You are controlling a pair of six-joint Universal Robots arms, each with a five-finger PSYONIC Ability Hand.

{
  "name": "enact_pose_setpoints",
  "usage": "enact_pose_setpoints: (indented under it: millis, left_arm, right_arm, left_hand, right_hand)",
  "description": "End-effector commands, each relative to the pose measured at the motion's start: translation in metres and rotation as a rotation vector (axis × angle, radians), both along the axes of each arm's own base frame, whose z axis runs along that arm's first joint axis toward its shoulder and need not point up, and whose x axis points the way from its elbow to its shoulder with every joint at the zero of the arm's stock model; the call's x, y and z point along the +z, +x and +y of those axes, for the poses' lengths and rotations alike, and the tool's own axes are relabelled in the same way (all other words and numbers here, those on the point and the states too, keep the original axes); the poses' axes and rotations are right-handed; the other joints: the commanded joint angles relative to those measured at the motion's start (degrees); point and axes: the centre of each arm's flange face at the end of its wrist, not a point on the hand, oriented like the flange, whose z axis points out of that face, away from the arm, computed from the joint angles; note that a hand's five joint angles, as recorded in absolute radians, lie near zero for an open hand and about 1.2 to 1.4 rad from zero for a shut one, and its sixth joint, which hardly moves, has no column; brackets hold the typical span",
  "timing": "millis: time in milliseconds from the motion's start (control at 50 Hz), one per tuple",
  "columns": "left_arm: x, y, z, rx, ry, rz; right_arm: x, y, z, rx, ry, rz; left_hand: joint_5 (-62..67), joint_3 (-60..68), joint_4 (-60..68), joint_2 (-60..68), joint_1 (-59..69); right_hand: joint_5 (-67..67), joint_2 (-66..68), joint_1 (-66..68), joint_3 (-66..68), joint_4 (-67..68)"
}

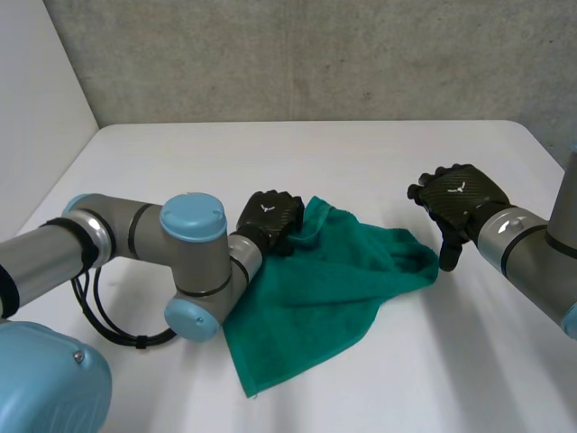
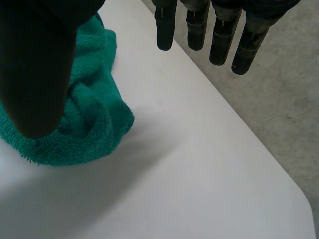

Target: Fold the towel.

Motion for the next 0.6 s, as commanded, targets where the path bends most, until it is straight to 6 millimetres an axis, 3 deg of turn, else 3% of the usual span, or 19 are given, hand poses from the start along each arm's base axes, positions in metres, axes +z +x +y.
enact_pose_setpoints:
  millis: [20, 60, 100, 160, 180, 220, 260, 340, 460, 600]
  left_arm:
    - [0.003, -0.002, -0.002, 0.008, -0.018, 0.004]
    - [0.013, -0.002, -0.002, 0.011, -0.035, 0.014]
    - [0.047, 0.000, 0.002, 0.013, -0.080, 0.048]
    - [0.074, 0.007, 0.011, 0.014, -0.112, 0.065]
    - [0.096, 0.012, 0.017, 0.013, -0.148, 0.079]
    - [0.118, 0.018, 0.024, 0.010, -0.190, 0.086]
    - [0.146, 0.026, 0.037, 0.004, -0.257, 0.080]
    - [0.180, 0.039, 0.056, 0.002, -0.358, 0.044]
    - [0.207, 0.059, 0.089, -0.007, -0.430, -0.005]
    - [0.219, 0.077, 0.118, -0.014, -0.461, -0.028]
  right_arm:
    - [-0.004, 0.001, -0.005, -0.004, 0.004, 0.001]
    - [0.000, 0.002, -0.008, -0.008, -0.009, -0.007]
    - [0.008, 0.003, -0.014, -0.019, -0.028, -0.036]
    - [0.021, 0.005, -0.025, -0.040, -0.044, -0.119]
    - [0.023, 0.004, -0.030, -0.051, -0.044, -0.144]
    - [0.029, 0.004, -0.039, -0.061, -0.044, -0.200]
    - [0.038, 0.007, -0.053, -0.038, -0.045, -0.288]
    - [0.043, 0.021, -0.067, 0.102, -0.007, -0.397]
    - [0.031, 0.039, -0.074, 0.322, 0.136, -0.489]
    - [-0.018, 0.058, -0.069, 0.419, 0.476, -0.559]
  left_hand:
    - [33.66, 33.32, 33.15, 32.93, 32.67]
    - [33.66, 33.32, 33.15, 32.93, 32.67]
    - [33.66, 33.32, 33.15, 32.93, 32.67]
    - [33.66, 33.32, 33.15, 32.93, 32.67]
    - [33.66, 33.32, 33.15, 32.93, 32.67]
    - [33.66, 33.32, 33.15, 32.93, 32.67]
    - [33.66, 33.32, 33.15, 32.93, 32.67]
    - [33.66, 33.32, 33.15, 32.93, 32.67]
    - [33.66, 33.32, 33.15, 32.93, 32.67]
    - [33.66, 33.32, 33.15, 32.93, 32.67]
  right_hand:
    - [-3.34, -2.74, -1.72, -2.03, -3.35]
    - [-3.34, -2.74, -1.72, -2.03, -3.35]
    - [-3.34, -2.74, -1.72, -2.03, -3.35]
    - [-3.34, -2.74, -1.72, -2.03, -3.35]
    - [-3.34, -2.74, -1.72, -2.03, -3.35]
    - [-3.34, -2.74, -1.72, -2.03, -3.35]
    - [-3.34, -2.74, -1.72, -2.03, -3.35]
    - [-3.34, -2.74, -1.72, -2.03, -3.35]
    - [-3.34, -2.74, -1.72, -2.03, -3.35]
    - [-3.34, -2.74, -1.72, -2.03, -3.35]
